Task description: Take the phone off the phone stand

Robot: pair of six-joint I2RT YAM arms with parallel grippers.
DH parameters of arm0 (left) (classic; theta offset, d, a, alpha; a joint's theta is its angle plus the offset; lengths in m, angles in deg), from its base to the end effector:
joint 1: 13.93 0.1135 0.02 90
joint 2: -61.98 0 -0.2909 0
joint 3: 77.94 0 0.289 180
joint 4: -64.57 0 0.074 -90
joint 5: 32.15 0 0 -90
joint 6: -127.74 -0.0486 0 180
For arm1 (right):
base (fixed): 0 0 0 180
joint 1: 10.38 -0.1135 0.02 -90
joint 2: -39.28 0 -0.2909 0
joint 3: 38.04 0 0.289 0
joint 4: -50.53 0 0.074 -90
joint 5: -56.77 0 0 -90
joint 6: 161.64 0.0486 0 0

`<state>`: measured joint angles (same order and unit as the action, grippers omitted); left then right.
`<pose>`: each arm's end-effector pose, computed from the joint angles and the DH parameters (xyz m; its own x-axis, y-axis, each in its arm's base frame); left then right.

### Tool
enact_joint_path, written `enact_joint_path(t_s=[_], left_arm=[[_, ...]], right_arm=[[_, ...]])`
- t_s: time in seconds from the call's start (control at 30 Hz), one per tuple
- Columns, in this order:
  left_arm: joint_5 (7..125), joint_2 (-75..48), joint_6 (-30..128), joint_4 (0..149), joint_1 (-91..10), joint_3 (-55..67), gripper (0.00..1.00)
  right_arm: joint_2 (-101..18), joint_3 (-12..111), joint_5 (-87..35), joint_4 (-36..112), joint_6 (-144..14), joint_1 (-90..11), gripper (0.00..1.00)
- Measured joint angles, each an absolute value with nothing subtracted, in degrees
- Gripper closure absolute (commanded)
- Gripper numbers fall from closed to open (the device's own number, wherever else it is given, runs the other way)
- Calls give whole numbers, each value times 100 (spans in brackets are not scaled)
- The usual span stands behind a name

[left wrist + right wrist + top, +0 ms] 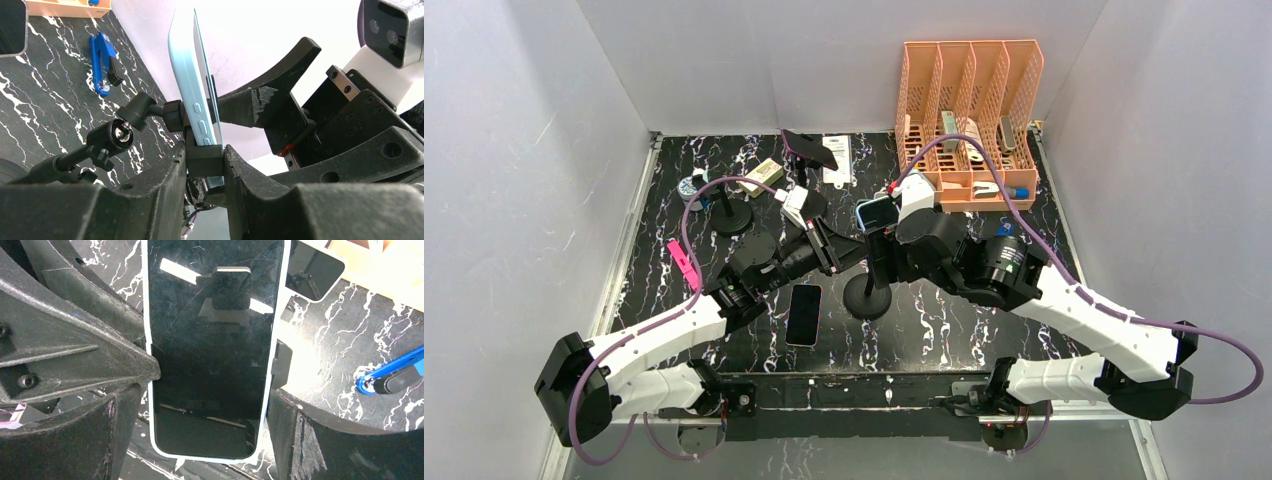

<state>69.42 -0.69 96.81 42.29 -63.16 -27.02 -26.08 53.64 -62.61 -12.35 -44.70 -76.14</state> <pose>0.1813 -0.2252 0.3353 -0.6856 -0.4918 -0.5368 0.5499 0.1333 -0.8245 0.1249 0.2193 0.4367 -0.5047 -0.1593 -0.8485 -0.4533 0.8853 0.1034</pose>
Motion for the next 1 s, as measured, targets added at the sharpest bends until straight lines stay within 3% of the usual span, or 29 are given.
enact_joint_path(t_s=[0.3,0.43,0.6,0.7,0.87,1.0], left_arm=[[6927,-69,9690,4229,-6316,-2702,100],[6927,-69,9688,4231,-6316,-2702,100],[6931,-69,9685,4236,-6316,-2702,100],[6931,-69,9685,4236,-6316,-2702,100],[6929,-58,9685,4251,-6316,-2702,83],[6925,-4,9659,4330,-6316,-2702,68]], right_arm=[[-2719,5360,-6397,-1219,-4522,-7614,8],[-2722,5270,-6434,-1228,-4478,-7614,17],[-2730,5213,-6495,-1193,-4452,-7614,17],[-2730,5209,-6504,-1189,-4446,-7614,25],[-2730,5207,-6504,-1185,-4441,-7614,43],[-2724,5205,-6499,-1180,-4439,-7627,45]])
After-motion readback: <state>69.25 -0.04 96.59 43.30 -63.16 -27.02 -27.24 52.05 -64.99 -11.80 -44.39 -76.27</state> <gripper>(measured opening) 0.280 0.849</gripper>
